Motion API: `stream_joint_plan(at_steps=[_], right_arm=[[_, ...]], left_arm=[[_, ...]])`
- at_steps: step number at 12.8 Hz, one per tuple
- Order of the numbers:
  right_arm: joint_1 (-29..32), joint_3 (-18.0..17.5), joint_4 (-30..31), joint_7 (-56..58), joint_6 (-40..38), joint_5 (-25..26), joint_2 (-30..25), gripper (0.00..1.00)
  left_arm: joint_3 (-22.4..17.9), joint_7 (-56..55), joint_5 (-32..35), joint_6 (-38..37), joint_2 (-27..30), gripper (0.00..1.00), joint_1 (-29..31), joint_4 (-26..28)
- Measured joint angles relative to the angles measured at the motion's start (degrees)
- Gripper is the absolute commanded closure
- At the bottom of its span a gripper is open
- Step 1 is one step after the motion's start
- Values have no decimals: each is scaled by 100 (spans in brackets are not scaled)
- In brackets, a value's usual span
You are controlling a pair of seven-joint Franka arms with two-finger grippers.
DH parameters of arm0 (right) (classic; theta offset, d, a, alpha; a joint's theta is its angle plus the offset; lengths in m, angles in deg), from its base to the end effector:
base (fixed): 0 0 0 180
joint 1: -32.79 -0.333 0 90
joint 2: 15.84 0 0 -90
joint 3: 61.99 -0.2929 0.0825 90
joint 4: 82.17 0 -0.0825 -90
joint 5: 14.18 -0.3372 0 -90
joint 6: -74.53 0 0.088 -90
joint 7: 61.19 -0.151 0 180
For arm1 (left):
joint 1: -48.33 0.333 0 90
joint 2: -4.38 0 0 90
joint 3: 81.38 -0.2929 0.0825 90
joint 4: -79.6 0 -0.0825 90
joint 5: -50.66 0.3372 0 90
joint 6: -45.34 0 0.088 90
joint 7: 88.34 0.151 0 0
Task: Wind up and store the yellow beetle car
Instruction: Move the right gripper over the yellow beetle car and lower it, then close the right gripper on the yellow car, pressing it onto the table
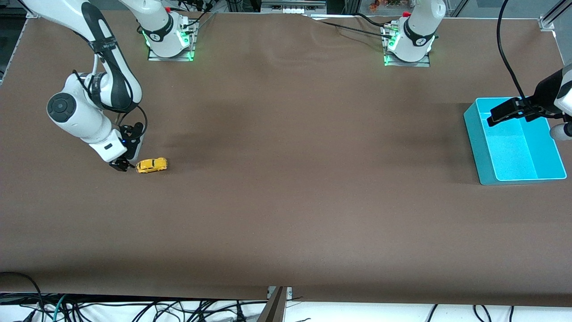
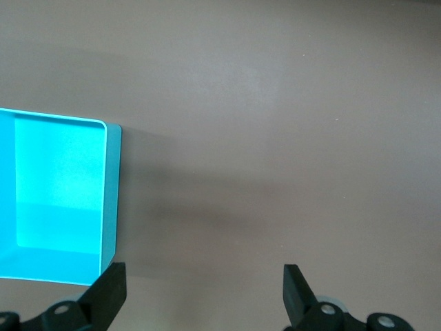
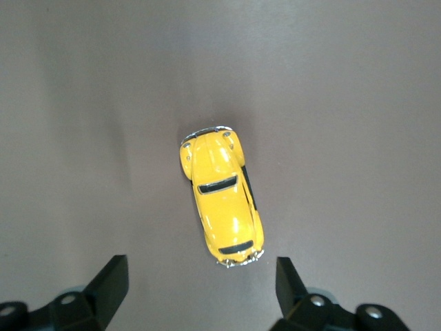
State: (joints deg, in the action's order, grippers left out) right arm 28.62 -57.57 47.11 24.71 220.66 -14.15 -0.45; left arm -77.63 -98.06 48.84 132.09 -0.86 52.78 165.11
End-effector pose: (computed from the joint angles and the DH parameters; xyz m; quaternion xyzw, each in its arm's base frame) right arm 0.5115 -0.0032 0.2178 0.7322 0.6809 0.0025 0.0165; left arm 0.5244 0.0028 0.5387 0.9951 0.0904 -0.0362 0.0161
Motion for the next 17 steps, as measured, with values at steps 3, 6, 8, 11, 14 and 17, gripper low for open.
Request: stream_joint_plan(at_steps=[3,6,8,11,14,17], right_arm=[[0,-1,44,345,329,0,148,7],[-2,-43,51,709,646,0,294,8],[-7,-116,54,801,854,0,429,8],[-22,-227,54,831,1041,0,573,9],[-25,-233,54,974,1106,0,645,9],[-13,-232,54,1192,1126,0,646,14]], left_arm=[[0,0,0,0,0,0,0,0],[0,0,0,0,0,0,0,0],[0,0,0,0,0,0,0,0],[0,0,0,0,0,0,0,0],[0,0,0,0,0,0,0,0],[0,0,0,0,0,0,0,0]])
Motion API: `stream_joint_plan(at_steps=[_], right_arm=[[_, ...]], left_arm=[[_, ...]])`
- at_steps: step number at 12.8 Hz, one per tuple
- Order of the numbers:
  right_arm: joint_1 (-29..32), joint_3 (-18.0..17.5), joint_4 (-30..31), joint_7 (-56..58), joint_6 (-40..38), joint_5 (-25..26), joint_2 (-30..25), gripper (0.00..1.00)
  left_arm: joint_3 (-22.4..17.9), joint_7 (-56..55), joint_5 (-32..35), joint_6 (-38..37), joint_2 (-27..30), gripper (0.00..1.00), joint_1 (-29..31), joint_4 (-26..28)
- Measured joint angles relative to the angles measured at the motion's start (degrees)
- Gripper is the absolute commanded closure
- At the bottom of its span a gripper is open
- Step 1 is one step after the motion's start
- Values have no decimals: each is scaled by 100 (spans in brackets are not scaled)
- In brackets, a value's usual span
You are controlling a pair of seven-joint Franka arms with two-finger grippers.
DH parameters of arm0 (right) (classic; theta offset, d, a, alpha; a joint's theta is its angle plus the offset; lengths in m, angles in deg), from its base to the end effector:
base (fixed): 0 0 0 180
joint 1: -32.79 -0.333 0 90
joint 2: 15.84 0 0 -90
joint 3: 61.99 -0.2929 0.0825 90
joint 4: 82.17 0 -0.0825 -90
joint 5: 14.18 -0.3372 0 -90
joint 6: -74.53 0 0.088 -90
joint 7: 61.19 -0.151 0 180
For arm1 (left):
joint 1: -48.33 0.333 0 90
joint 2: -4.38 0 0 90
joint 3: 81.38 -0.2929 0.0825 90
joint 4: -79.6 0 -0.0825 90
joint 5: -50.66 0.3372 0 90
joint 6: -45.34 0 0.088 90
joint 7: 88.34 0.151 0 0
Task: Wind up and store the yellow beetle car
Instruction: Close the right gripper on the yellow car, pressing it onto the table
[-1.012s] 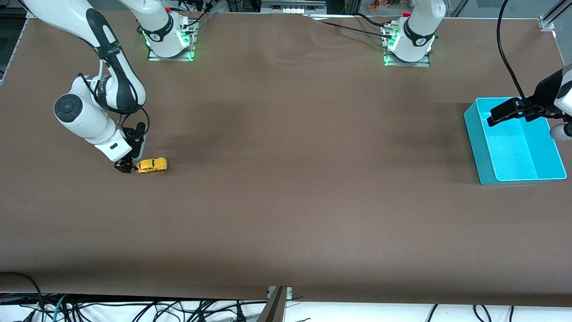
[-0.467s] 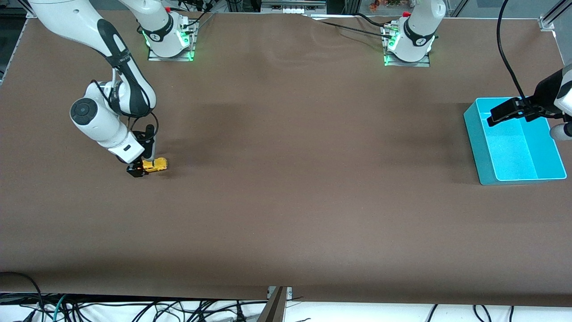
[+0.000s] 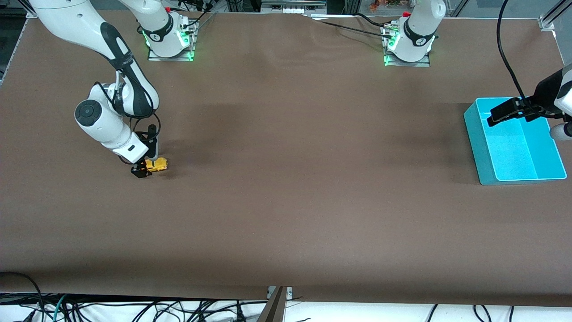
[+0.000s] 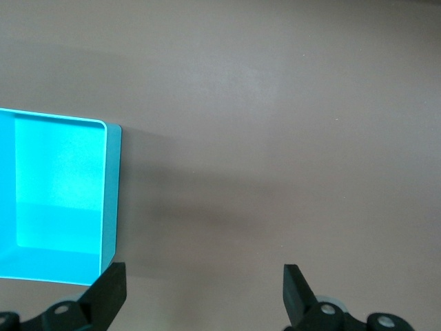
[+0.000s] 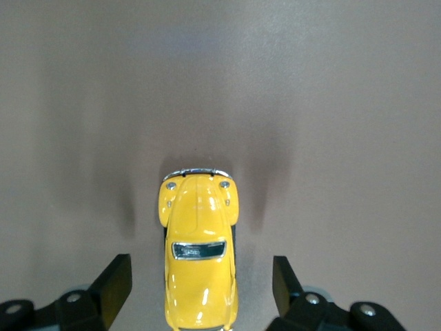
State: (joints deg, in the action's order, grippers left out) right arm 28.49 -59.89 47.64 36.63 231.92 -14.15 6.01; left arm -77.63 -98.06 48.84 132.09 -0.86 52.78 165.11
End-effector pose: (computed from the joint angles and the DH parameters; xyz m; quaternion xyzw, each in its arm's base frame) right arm 0.5206 0.0192 0.1752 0.6404 0.7664 0.0286 0.0417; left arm 0.5244 0.0028 0.5387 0.9951 0.0904 -0.0362 0.0161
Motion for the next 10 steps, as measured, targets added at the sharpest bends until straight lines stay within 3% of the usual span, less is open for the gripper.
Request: stream_joint_plan(at_steps=[4,5,7,10], right_arm=[[13,11,0,228,25,0,0,41],[16,12,0,241,25,0,0,42],[25,14,0,245,25,0,3,59],[62,28,-1,215,22,-9,6,65]], left_arm=[[0,0,0,0,0,0,0,0],[0,0,0,0,0,0,0,0],[0,0,0,0,0,0,0,0],[0,0,0,0,0,0,0,0]])
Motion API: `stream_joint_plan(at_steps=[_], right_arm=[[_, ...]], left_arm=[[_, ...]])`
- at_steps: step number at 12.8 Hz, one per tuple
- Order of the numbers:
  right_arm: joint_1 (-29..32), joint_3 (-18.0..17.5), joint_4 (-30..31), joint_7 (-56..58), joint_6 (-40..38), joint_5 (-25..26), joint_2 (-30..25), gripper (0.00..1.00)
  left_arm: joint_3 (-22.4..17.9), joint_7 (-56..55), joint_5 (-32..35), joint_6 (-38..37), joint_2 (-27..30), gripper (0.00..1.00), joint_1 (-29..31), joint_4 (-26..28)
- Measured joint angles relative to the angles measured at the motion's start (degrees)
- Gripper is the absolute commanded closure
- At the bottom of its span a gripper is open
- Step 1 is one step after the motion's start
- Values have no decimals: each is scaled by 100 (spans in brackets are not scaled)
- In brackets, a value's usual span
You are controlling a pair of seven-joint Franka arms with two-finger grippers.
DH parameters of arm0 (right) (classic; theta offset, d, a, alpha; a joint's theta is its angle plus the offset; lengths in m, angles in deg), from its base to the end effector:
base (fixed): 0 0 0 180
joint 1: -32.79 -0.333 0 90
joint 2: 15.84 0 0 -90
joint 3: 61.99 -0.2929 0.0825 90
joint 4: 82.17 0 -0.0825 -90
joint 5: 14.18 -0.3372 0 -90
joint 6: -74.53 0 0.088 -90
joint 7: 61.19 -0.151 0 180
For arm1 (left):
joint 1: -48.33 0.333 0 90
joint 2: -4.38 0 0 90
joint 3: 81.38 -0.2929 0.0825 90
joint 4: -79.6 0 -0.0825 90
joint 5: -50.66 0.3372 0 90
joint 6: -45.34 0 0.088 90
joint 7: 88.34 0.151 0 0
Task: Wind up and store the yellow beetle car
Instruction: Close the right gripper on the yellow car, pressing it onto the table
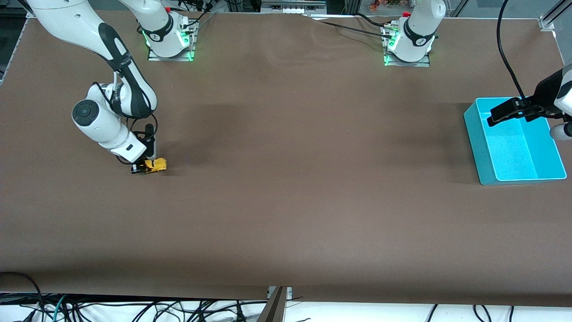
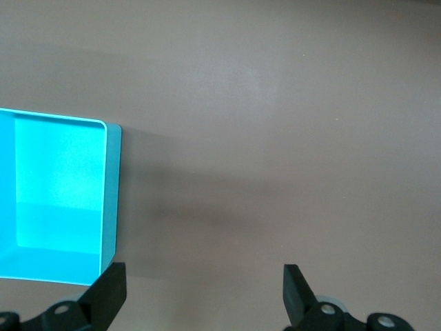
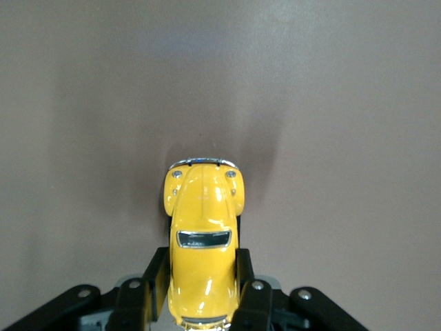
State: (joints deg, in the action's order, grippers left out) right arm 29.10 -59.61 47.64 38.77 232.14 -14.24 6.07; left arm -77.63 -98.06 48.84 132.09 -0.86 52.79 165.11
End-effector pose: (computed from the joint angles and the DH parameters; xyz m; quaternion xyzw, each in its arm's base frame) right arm 0.5212 0.0110 0.1751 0.6323 0.7730 0.0280 0.0439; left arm 0.5244 0.0029 0.5387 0.9951 0.0905 -0.0362 0.0161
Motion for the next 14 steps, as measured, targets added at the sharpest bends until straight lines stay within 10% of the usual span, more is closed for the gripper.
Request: stream_joint_plan(at_steps=[14], right_arm=[[23,5,-11,-893,-42,-6,8,67]], left_arm=[[0,0,0,0,0,0,1,0]])
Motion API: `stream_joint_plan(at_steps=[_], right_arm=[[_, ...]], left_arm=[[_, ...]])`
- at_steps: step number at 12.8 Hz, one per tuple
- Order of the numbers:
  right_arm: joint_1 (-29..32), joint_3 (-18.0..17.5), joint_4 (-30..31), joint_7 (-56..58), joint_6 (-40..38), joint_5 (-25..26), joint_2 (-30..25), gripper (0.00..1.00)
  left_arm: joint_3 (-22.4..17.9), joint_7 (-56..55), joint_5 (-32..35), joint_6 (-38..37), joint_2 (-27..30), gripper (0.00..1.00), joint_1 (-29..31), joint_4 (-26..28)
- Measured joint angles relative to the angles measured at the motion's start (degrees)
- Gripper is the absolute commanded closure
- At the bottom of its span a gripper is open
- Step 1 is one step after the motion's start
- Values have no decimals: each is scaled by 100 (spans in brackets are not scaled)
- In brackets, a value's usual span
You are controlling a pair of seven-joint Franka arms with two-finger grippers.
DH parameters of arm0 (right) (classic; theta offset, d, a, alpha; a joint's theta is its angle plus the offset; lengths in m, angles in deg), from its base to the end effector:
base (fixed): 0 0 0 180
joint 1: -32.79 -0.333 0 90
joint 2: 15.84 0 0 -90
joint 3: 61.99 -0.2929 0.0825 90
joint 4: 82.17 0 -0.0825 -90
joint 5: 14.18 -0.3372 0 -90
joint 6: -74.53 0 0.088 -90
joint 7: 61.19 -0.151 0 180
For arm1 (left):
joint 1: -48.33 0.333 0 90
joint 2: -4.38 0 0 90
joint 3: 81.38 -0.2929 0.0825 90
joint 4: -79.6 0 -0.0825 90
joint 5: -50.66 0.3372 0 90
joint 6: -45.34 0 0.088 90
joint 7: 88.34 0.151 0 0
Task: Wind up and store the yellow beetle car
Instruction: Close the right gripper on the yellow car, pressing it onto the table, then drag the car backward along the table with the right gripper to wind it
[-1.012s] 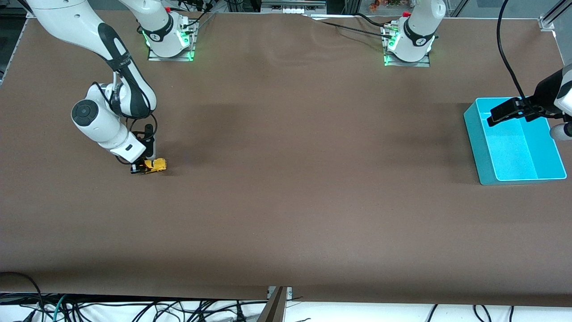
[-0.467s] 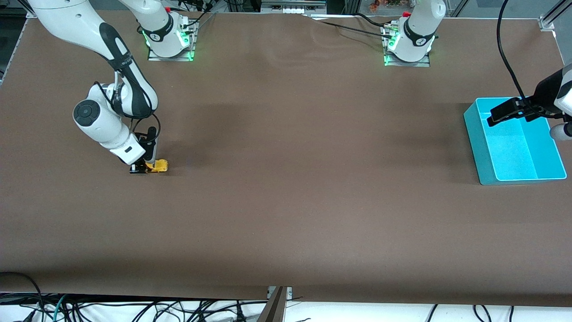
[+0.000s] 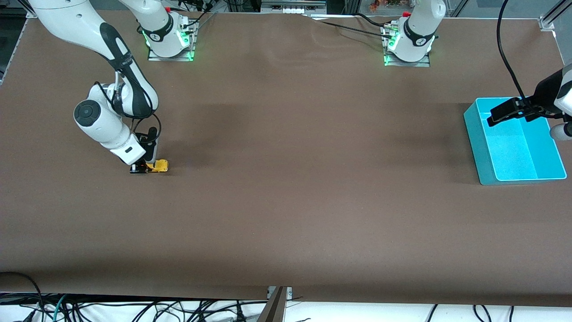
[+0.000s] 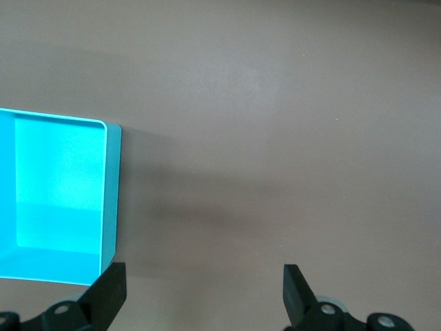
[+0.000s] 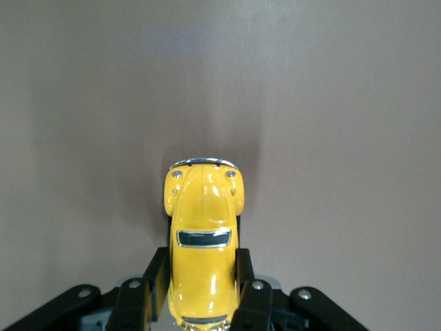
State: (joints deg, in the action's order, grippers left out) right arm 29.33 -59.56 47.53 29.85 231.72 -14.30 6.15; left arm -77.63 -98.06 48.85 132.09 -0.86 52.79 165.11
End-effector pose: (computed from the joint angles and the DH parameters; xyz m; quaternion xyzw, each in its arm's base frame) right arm 0.5208 0.0084 0.1743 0.6927 0.7196 0.0288 0.0393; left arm 0.5244 0.0030 0.5387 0.9951 0.0905 -0.0362 0.0160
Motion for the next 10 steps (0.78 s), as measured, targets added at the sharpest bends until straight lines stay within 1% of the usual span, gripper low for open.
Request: stream_joint_plan(at_steps=[10], right_arm=[[1264,16,-124,1294,82,0,97,66]], left_arm=[[0,0,1,0,0,0,0,0]])
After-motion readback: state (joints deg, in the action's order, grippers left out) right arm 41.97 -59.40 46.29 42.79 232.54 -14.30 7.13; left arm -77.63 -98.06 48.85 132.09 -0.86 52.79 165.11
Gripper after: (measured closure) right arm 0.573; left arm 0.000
